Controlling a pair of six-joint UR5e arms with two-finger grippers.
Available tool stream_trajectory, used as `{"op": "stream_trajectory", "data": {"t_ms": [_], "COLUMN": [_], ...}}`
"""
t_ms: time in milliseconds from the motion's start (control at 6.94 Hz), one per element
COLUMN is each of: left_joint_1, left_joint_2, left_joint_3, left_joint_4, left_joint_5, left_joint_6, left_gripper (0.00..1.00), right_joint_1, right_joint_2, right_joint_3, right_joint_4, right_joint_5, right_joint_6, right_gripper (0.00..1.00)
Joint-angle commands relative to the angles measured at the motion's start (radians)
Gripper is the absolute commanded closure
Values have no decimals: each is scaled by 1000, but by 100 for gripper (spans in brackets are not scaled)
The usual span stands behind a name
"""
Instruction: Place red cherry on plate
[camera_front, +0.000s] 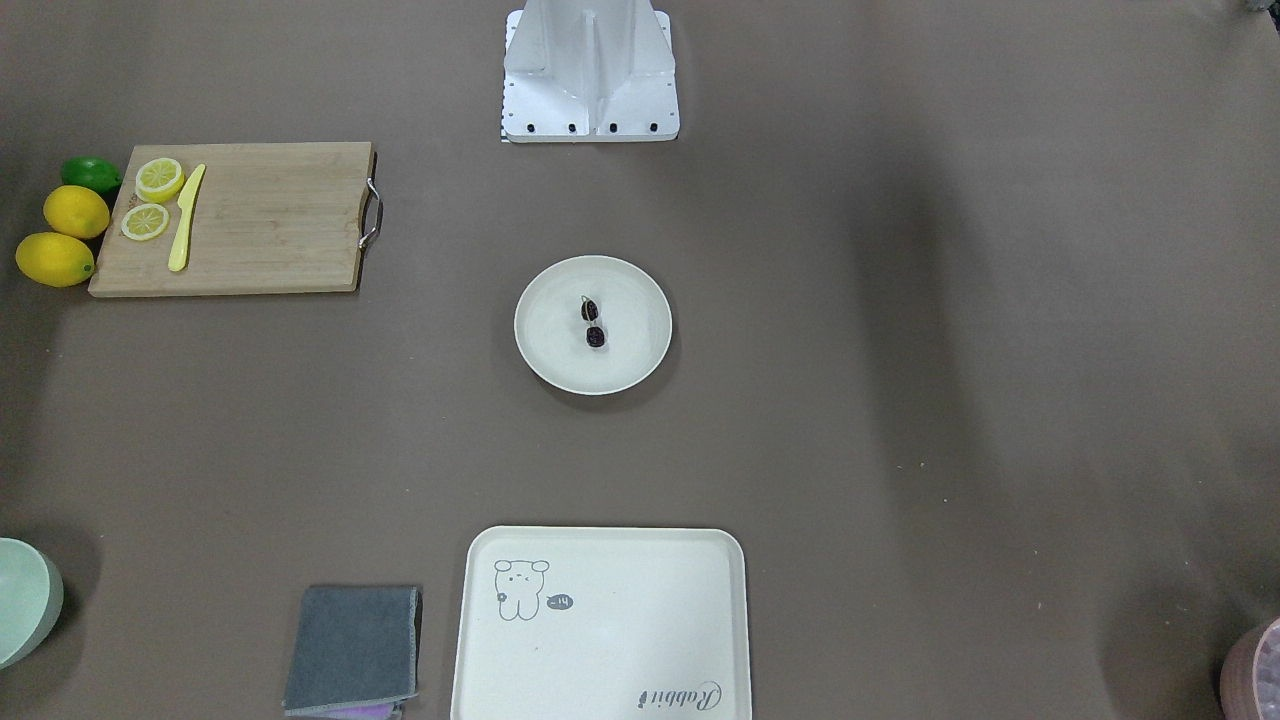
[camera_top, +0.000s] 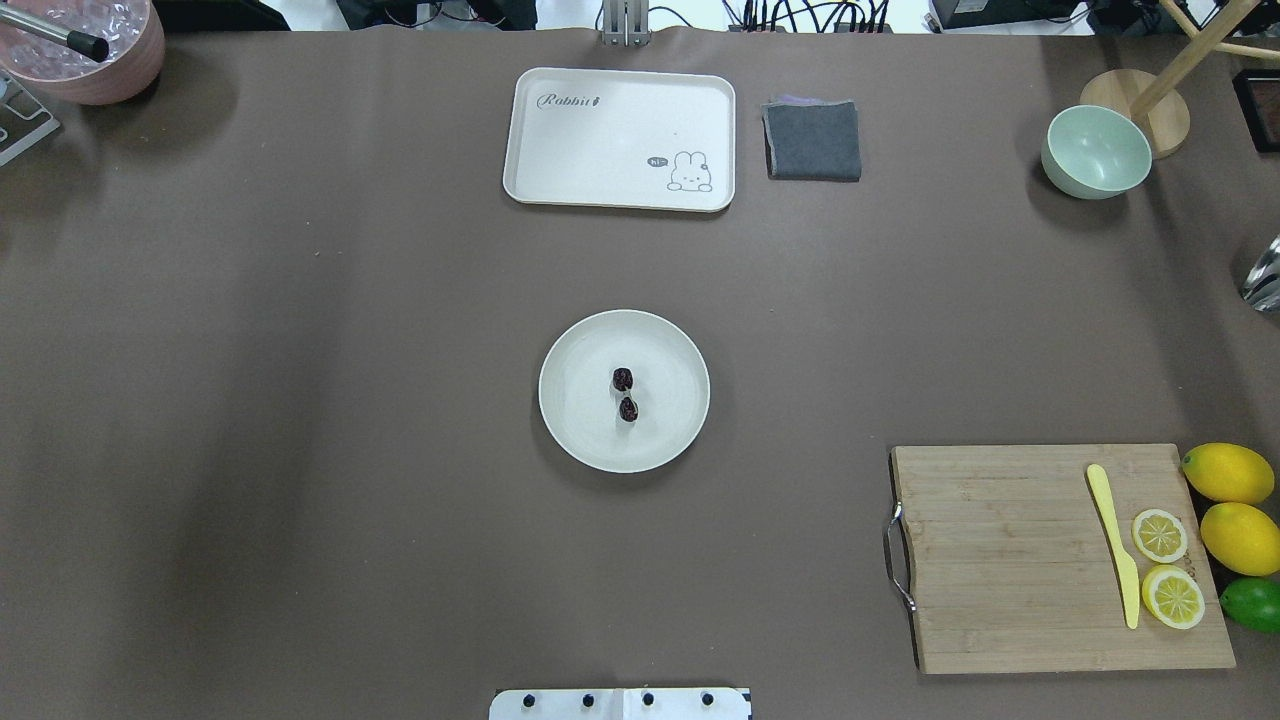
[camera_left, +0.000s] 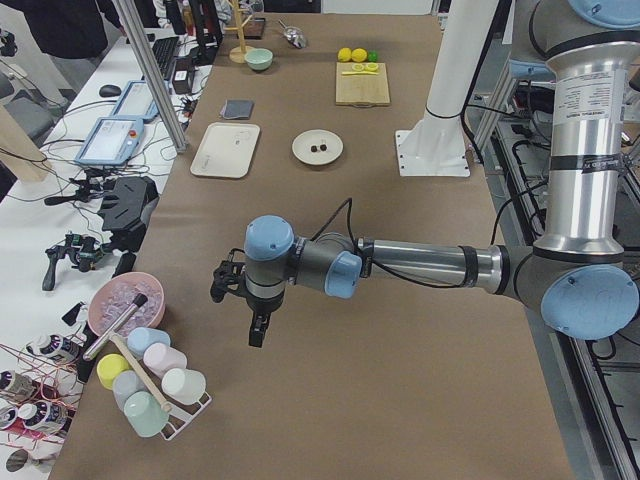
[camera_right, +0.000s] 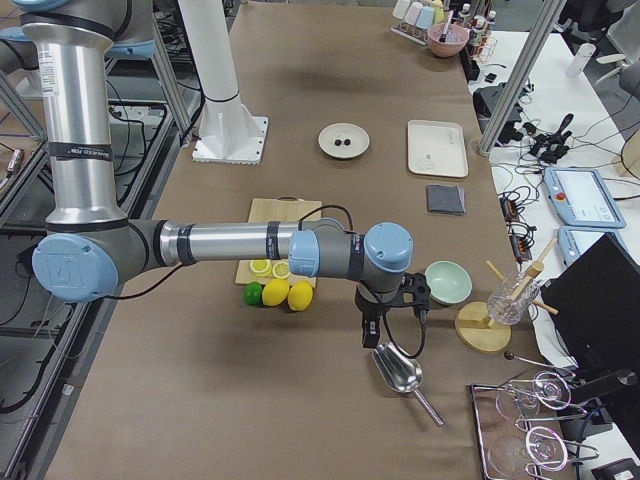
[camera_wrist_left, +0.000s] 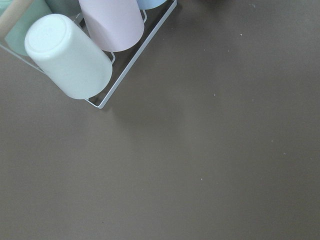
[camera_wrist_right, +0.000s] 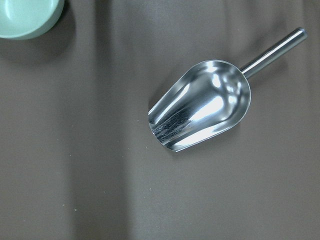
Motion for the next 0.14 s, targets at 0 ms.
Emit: {"op": "stream_trajectory", "data": {"t_ms": [0], "left_joint_1": [0], "left_joint_2": [-2], "left_joint_3": [0], "left_joint_4": [2], "left_joint_5": [31], "left_joint_6": [2], "left_gripper": [2], "right_joint_1": [0], "right_joint_2": [1], "right_joint_3": [0], "right_joint_4": [0], "right_joint_5": [0], "right_joint_6": [-1], "right_gripper": [0]}}
